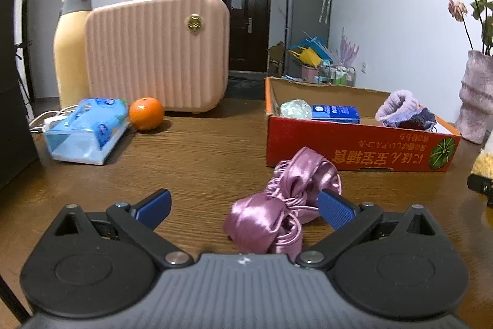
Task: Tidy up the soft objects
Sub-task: 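Close the left gripper on the pink satin scrunchie while the right gripper grasps the alpaca plush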
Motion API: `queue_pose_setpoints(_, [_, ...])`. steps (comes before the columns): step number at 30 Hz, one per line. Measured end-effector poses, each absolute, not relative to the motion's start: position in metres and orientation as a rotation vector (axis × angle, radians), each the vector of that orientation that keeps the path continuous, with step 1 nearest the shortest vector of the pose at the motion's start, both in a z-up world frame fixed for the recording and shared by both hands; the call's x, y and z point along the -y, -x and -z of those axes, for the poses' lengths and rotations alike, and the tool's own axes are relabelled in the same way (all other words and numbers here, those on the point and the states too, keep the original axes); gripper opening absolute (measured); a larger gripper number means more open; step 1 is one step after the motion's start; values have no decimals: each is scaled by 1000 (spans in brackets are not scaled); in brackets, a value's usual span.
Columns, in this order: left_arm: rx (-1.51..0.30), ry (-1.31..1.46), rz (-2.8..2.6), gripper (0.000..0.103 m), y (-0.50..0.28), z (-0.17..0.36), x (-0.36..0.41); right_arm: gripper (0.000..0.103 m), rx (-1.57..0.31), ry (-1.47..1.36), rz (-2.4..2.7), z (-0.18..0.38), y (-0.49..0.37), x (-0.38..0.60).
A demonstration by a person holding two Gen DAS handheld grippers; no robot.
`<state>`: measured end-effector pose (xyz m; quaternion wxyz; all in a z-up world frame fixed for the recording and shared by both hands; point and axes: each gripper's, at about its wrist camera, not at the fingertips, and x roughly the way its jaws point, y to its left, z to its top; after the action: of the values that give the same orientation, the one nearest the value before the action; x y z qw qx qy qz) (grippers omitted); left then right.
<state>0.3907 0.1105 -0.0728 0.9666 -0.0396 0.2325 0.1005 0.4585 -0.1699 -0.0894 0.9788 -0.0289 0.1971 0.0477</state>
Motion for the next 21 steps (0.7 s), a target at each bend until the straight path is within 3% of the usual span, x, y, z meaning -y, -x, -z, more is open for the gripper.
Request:
queue_pose_setpoints(18, [-637,-1,-86,103,-451,97,-86,54,-424,25,-141,92,-477,176])
queue_pose_setpoints(19, [-643,-5,-87,101,-453,99,-86,54,-424,26,-142,92,-477,176])
queue_pose_setpoints(21, [-650,-9,-92,88,-456,100,-88,54,-429,28,-146,92,-476,175])
